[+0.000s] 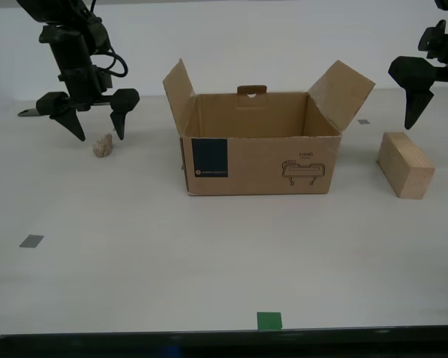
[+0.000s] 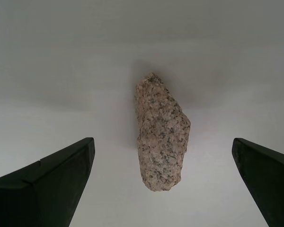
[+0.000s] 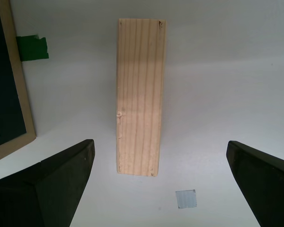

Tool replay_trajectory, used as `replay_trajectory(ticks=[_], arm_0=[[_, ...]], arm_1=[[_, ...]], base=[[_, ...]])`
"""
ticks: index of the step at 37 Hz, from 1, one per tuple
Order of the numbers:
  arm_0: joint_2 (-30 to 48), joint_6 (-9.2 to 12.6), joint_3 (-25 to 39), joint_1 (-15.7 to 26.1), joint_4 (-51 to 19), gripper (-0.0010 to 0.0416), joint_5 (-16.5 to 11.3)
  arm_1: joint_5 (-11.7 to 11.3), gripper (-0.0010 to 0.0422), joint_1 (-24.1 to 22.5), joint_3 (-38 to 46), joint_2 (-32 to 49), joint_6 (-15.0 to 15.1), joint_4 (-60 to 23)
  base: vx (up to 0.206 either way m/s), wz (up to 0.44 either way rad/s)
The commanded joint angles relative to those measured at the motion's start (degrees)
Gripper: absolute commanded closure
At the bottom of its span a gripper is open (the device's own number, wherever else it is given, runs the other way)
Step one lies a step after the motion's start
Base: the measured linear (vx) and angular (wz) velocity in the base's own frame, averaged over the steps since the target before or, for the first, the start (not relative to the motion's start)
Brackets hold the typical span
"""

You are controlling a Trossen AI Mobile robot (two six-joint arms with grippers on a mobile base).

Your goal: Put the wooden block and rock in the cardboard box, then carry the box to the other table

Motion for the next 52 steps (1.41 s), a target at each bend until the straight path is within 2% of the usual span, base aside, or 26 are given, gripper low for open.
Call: replay_trajectory(ticks=[1, 3, 4, 44, 48, 52], arm_0=[[-0.02, 0.55, 0.0, 0.04, 0.5, 0.0016, -4.07], [-0.02, 0.55, 0.0, 0.04, 0.87, 0.0016, -7.1], [-0.02, 0.55, 0.0, 0.04, 1.14, 0.0016, -7.74], [-0.02, 0.5, 0.0, 0.17, 4.31, 0.0016, -7.39], [0.98, 0.48, -0.02, 0.17, 5.16, 0.0017, -7.39], [3.89, -0.44, -0.2, 0.17, 5.53, 0.0016, -7.39]], arm_1=[[-0.09, 0.0014, -0.11, 0.02, -0.02, -0.13, 0.02], [-0.09, 0.0014, -0.11, 0.02, -0.02, -0.13, 0.09], [-0.09, 0.0014, -0.13, 0.02, -0.02, -0.13, 0.15], [-0.11, 0.0014, -0.24, -0.11, 0.09, -0.13, 2.01], [-0.11, 0.0014, -0.24, -0.13, 0.09, -0.13, 2.29], [-0.11, 0.0014, -0.24, -0.13, 0.09, -0.13, 2.38]], base=[[0.0, 0.0], [0.0, 0.0], [0.0, 0.0], [0.0, 0.0], [0.0, 0.0], [0.0, 0.0]])
